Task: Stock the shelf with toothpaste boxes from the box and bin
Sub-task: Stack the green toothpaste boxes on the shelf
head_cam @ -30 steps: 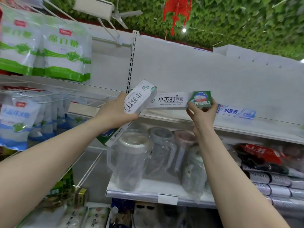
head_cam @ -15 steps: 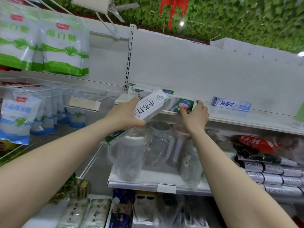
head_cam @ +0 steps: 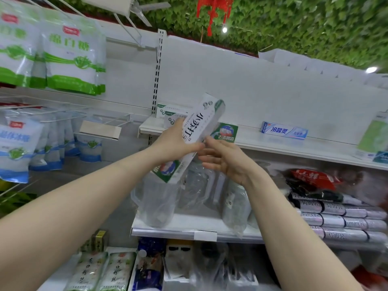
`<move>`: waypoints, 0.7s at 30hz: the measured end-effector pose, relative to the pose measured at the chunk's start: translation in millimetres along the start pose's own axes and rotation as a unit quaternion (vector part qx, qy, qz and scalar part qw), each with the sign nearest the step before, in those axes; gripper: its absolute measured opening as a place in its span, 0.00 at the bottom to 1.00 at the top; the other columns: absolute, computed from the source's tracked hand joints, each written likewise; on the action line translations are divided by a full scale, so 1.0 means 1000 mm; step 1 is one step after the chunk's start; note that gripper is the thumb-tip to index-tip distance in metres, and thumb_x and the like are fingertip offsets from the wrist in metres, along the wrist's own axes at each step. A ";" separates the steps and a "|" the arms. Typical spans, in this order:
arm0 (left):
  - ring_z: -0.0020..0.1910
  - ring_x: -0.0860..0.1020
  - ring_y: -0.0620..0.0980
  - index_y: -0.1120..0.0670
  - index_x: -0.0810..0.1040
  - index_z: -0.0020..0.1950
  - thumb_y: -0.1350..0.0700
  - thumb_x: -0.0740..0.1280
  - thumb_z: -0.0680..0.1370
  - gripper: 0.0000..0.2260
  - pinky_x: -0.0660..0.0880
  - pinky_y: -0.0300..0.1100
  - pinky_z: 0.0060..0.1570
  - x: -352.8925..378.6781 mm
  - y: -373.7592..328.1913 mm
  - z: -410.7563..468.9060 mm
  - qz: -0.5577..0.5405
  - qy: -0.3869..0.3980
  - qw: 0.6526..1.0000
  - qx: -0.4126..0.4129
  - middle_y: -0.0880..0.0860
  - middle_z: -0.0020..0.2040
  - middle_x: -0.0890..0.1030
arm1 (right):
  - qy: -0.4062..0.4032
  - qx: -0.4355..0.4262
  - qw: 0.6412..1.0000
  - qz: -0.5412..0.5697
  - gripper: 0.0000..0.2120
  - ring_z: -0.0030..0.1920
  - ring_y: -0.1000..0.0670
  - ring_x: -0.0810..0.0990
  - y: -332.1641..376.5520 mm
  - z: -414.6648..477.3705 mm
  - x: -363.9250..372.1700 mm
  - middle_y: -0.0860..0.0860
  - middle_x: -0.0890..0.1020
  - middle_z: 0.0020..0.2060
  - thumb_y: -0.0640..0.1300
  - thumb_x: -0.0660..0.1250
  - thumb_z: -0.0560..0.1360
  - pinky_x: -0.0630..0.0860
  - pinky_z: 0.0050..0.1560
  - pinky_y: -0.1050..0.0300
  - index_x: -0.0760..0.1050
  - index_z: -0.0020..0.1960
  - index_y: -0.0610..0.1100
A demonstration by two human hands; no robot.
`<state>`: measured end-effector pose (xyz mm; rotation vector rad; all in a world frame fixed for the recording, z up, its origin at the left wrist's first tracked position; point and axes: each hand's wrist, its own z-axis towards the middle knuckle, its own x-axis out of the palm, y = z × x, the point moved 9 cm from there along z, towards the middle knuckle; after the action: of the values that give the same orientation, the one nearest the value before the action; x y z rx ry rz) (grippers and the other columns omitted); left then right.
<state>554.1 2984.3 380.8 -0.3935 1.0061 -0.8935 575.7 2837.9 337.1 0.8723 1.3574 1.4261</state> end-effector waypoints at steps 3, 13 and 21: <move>0.53 0.77 0.45 0.50 0.64 0.65 0.42 0.74 0.70 0.30 0.75 0.45 0.53 0.002 0.008 0.005 -0.133 -0.035 0.988 -0.064 0.43 0.55 0.77 | 0.065 0.010 0.998 0.001 0.22 0.58 0.42 0.81 -0.010 -0.006 0.017 0.42 0.83 0.57 0.48 0.68 0.78 0.76 0.63 0.46 0.72 0.67 0.38; 0.56 0.78 0.51 0.56 0.60 0.66 0.55 0.72 0.75 0.26 0.76 0.50 0.55 -0.008 0.023 0.022 -0.346 -0.123 0.922 -0.123 0.50 0.56 0.77 | 0.033 -0.003 0.988 -0.151 0.23 0.49 0.47 0.86 -0.018 -0.011 0.010 0.46 0.86 0.50 0.41 0.77 0.70 0.82 0.45 0.53 0.72 0.62 0.42; 0.52 0.82 0.52 0.56 0.68 0.69 0.59 0.71 0.76 0.23 0.78 0.47 0.57 -0.043 0.060 0.018 -0.356 -0.142 0.915 -0.126 0.58 0.60 0.80 | -0.075 -0.066 0.985 -0.139 0.20 0.47 0.48 0.85 0.014 -0.012 -0.058 0.44 0.85 0.52 0.38 0.75 0.71 0.80 0.43 0.59 0.77 0.62 0.41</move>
<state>587.1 3052.1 374.5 -1.1251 0.7024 -1.3103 579.0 2779.6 355.7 0.6605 1.2052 1.1951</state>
